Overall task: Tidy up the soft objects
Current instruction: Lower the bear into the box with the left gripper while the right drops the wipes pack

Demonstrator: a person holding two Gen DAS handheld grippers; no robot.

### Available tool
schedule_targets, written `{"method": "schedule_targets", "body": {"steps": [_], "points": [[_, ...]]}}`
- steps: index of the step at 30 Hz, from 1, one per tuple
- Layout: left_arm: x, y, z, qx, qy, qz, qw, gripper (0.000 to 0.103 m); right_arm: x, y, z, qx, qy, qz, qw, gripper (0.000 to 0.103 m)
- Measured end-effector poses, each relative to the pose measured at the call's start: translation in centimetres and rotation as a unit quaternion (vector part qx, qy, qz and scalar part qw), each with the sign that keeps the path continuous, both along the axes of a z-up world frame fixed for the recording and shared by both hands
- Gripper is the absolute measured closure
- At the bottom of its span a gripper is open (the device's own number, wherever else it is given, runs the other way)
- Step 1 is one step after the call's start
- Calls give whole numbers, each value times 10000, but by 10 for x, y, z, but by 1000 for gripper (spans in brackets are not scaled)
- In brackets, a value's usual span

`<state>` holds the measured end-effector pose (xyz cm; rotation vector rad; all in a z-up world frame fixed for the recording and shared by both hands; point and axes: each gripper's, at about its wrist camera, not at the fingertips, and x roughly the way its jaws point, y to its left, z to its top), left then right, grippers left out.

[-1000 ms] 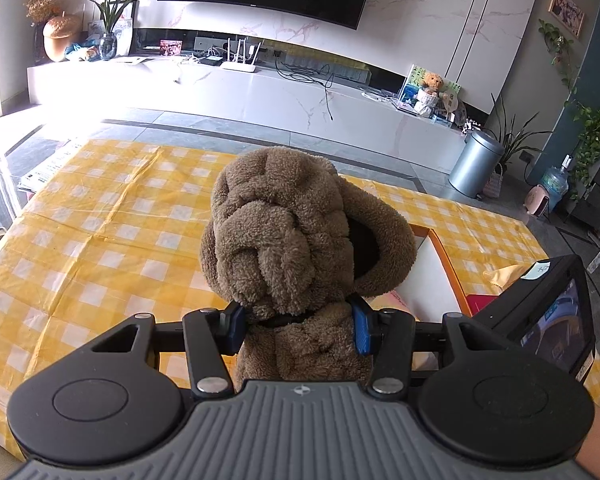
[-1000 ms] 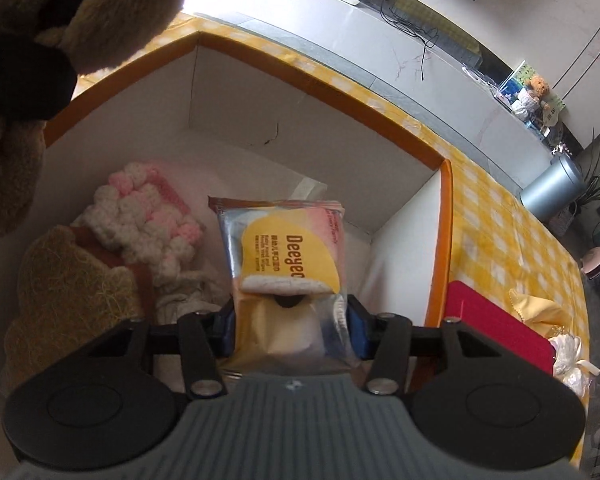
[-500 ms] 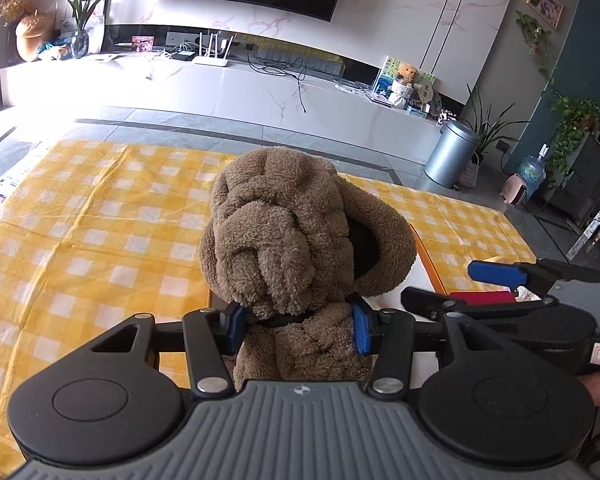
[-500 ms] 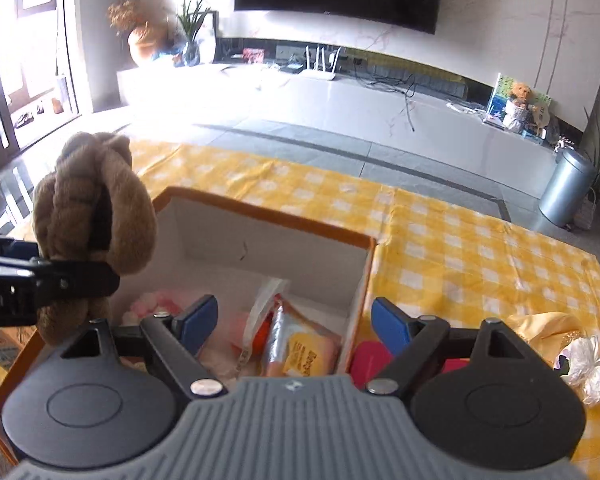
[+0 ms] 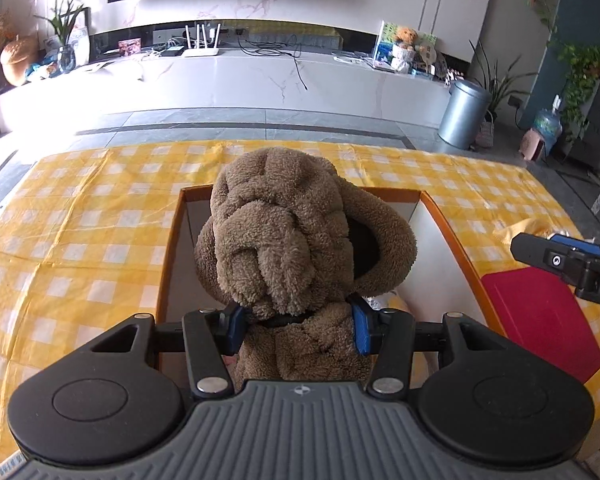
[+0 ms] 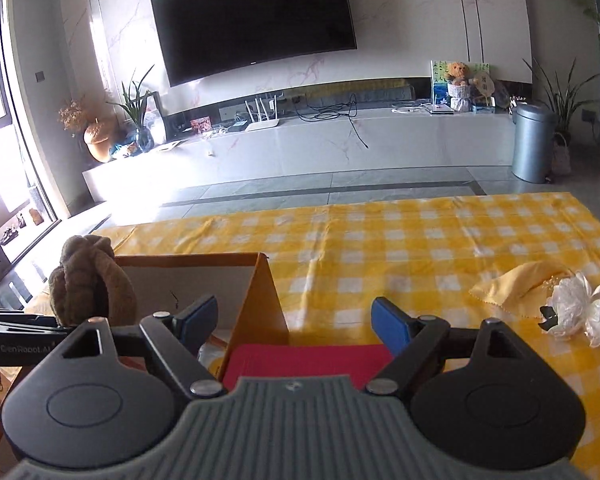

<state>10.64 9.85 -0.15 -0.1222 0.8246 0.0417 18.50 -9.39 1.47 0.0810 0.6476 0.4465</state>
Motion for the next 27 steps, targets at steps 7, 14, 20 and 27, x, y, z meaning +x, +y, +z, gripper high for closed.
{"method": "schedule_targets", "body": {"steps": [7, 14, 20, 27], "points": [[11, -6, -29, 379, 589, 21, 9975, 44, 2, -7, -9, 94, 84, 56, 9999, 21], [2, -12, -23, 419, 423, -52, 9982, 23, -1, -7, -11, 14, 94, 91, 9999, 21], [-17, -19, 3, 701, -205, 11, 9973, 14, -4, -5, -13, -4, 159, 71, 9998, 20], [-25, -9, 29, 273, -599, 258, 9975, 13, -10, -2, -13, -66, 124, 104, 9998, 19]]}}
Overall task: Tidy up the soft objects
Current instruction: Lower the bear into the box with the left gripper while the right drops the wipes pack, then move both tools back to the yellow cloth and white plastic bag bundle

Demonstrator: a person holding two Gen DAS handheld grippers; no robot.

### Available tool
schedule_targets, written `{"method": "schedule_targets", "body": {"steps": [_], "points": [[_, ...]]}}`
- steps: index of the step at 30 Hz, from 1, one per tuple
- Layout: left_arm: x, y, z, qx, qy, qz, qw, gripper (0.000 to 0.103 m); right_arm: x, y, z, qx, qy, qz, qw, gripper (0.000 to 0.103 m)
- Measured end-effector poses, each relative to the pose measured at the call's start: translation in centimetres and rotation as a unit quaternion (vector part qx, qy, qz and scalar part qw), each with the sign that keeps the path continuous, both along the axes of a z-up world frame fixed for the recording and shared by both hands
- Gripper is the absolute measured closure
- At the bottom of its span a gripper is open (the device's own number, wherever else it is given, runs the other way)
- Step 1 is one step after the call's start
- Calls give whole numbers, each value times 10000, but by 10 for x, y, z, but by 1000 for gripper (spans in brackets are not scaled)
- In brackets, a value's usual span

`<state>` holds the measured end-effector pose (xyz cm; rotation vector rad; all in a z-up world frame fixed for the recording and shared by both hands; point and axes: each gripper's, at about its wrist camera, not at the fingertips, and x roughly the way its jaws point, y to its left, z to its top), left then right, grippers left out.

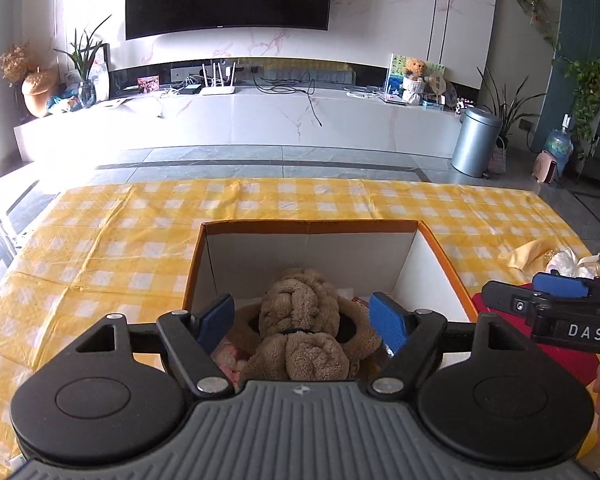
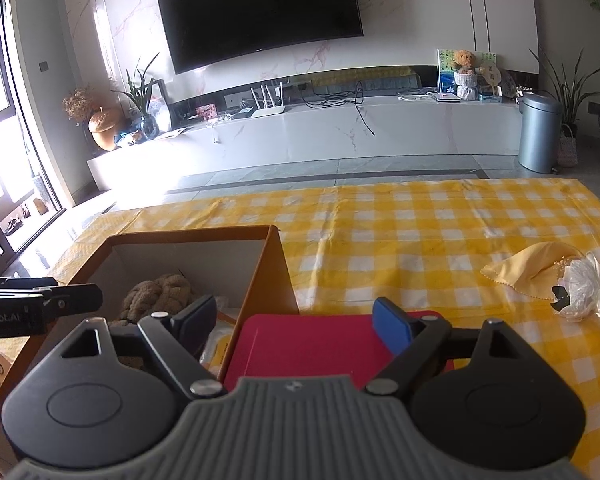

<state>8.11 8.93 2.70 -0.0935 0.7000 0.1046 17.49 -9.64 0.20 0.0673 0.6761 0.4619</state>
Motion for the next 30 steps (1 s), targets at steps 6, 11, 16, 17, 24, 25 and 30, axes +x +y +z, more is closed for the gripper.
{"method": "schedule_targets", "body": {"steps": [6, 11, 16, 17, 24, 25, 30], "points": [[-4, -8, 8, 18, -89, -117, 9999, 13, -5, -4, 7, -22, -82, -42, 10000, 17], [-17, -10, 16, -227, -225, 50, 9995, 13, -11, -21, 26, 34, -310, -185, 9993, 15], [-27, -17, 27, -167, -387, 131, 9990, 13, -16, -46, 44, 170, -480, -375, 9980, 14], [-29, -19, 29, -166, -400, 127, 9990, 13, -18, -52, 48, 162, -520, -414, 9977, 13], [-36, -50, 32, 116, -186, -178, 9996, 13, -32, -99, 78, 202, -934, -979, 9906, 10], [-37, -56, 33, 132, -148, -322, 9993, 13, -34, -106, 81, 181, -1002, -1090, 9888, 9], [-38, -94, 33, 315, -64, -729, 9968, 13, -38, -133, 85, -64, -1138, -1480, 9824, 9]]}}
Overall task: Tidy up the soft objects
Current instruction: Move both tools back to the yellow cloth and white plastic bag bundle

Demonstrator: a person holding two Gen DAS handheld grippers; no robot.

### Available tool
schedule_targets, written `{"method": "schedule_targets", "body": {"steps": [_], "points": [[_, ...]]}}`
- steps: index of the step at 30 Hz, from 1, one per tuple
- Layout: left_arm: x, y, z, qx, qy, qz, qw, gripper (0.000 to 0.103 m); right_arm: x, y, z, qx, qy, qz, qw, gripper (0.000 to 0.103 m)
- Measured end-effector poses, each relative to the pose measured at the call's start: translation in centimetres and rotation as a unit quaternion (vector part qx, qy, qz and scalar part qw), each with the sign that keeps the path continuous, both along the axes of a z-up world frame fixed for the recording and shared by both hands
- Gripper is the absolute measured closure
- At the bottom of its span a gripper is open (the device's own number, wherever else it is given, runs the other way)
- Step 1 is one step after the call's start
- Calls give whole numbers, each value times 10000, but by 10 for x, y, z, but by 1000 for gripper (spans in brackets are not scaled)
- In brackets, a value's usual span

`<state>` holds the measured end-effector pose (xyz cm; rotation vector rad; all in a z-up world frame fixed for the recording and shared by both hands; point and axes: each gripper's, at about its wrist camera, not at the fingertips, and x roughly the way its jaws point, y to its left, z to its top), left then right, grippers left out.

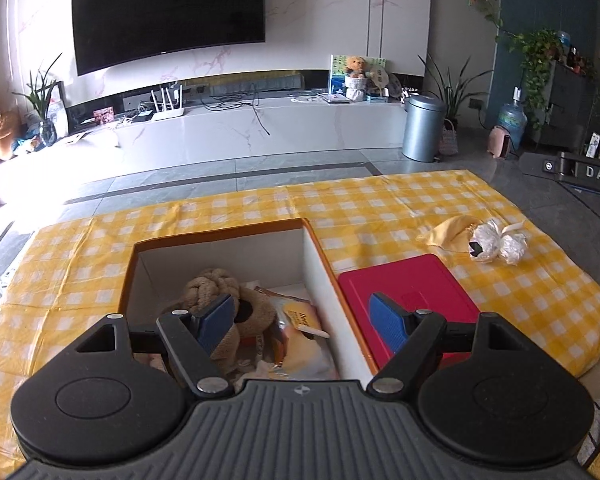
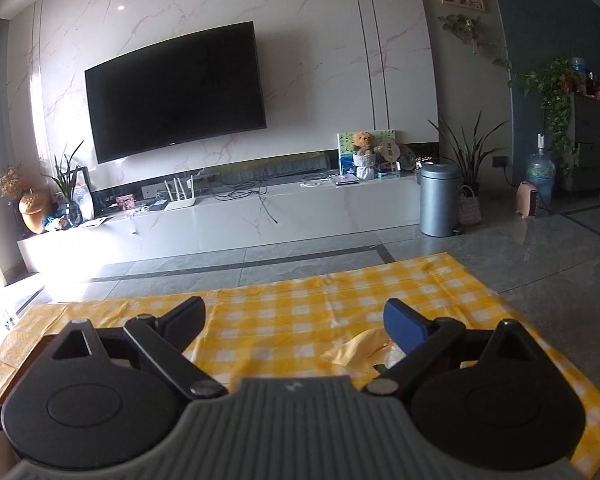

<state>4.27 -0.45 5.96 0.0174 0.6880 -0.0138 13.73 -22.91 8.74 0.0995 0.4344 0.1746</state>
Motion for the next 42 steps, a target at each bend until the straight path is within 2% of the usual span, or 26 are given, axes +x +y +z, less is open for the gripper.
{"method": "schedule_targets", "body": {"steps": [2, 6, 10, 14, 16, 18, 20, 22, 25, 27, 31, 35, 39, 41, 42], "points": [[-1, -14, -2, 47, 33, -91, 9999, 13, 2, -9, -1, 27, 22, -125, 9999, 9], [6, -36, -11, -156, 337, -231, 9990, 14, 2, -36, 0, 544, 1, -250, 9982, 9], [20, -63, -23, -149, 621, -420, 9971, 15, 10, -52, -6, 422, 52, -573, 9975, 4], [36, -92, -28, 32, 678, -654, 9956, 15, 43, -72, -44, 74, 800, -834, 9933, 3], [48, -106, -31, 136, 704, -736, 9947, 15, 62, -83, -69, 116, 1041, -988, 9896, 3], [60, -118, -35, 226, 738, -773, 9940, 15, 80, -96, -91, 358, 1131, -1164, 9861, 3], [73, -129, -41, 345, 758, -855, 9929, 15, 97, -111, -114, 803, 1167, -1387, 9802, 3], [86, -143, -47, 642, 674, -1022, 9904, 15, 112, -123, -132, 1302, 1271, -1632, 9697, 3], [112, -155, -53, 781, 723, -1108, 9881, 15, 127, -131, -144, 1826, 1314, -1900, 9557, 3], [130, -160, -54, 789, 758, -1106, 9878, 15, 138, -131, -148, 1915, 1308, -2105, 9497, 3], [159, -166, -57, 906, 787, -1003, 9877, 15, 161, -129, -157, 1722, 1440, -2093, 9517, 3], [187, -175, -64, 1144, 878, -1003, 9845, 15, 181, -119, -175, 1579, 1999, -1734, 9514, 3], [215, -184, -74, 1421, 932, -1183, 9783, 15, 195, -101, -191, 883, 2266, -1620, 9564, 3], [227, -189, -81, 1528, 933, -1347, 9746, 14, 201, -98, -197, 823, 2331, -1565, 9562, 3], [234, -192, -86, 1620, 948, -1570, 9696, 14, 203, -96, -197, 760, 2309, -1555, 9575, 3]]}}
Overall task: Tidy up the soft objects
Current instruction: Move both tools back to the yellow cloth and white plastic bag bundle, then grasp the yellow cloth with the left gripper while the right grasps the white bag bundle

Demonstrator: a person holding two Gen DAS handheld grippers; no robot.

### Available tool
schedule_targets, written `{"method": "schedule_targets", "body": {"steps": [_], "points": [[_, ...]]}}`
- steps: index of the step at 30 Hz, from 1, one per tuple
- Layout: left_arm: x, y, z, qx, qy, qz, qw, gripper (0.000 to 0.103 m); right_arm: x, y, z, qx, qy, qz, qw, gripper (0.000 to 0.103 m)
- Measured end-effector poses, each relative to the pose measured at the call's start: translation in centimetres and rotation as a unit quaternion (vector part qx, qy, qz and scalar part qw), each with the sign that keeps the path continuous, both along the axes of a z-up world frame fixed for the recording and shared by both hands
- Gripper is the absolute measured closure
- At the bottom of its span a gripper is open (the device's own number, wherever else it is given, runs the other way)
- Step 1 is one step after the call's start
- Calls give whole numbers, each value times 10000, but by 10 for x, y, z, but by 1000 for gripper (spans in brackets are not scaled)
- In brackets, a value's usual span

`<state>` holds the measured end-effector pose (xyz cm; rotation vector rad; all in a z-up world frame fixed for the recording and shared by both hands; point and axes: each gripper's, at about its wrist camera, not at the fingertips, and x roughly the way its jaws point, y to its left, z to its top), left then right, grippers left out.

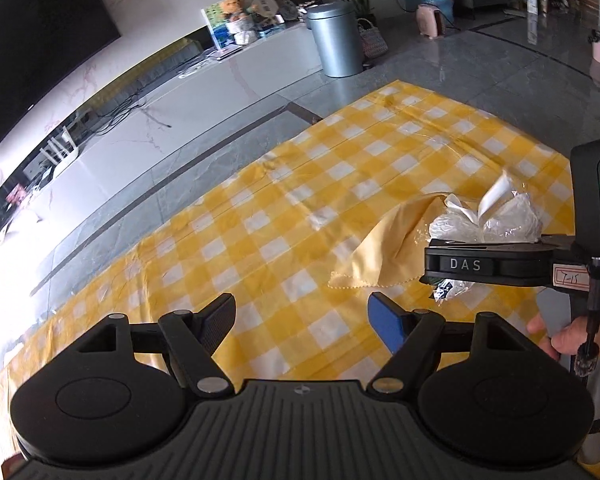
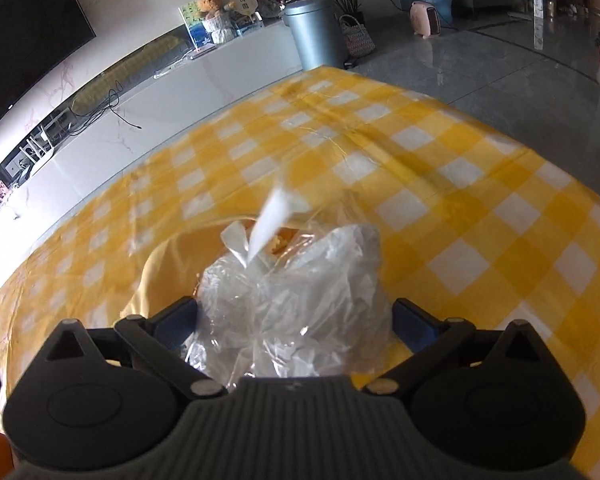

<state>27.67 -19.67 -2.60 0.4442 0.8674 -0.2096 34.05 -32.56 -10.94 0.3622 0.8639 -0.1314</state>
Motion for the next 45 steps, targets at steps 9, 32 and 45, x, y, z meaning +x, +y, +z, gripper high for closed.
{"method": "schedule_targets", "body": {"steps": [9, 32, 45], "points": [[65, 4, -22, -581, 429, 325, 9969, 14, 2, 20, -5, -658, 201, 835, 9941, 4], [98, -64, -87, -449, 697, -751, 9937, 13, -36, -50, 31, -313, 147, 399, 9986, 55], [73, -70, -64, -839, 1035, -870, 9873, 101, -39, -66, 38, -74, -178, 88, 9998, 9]]}}
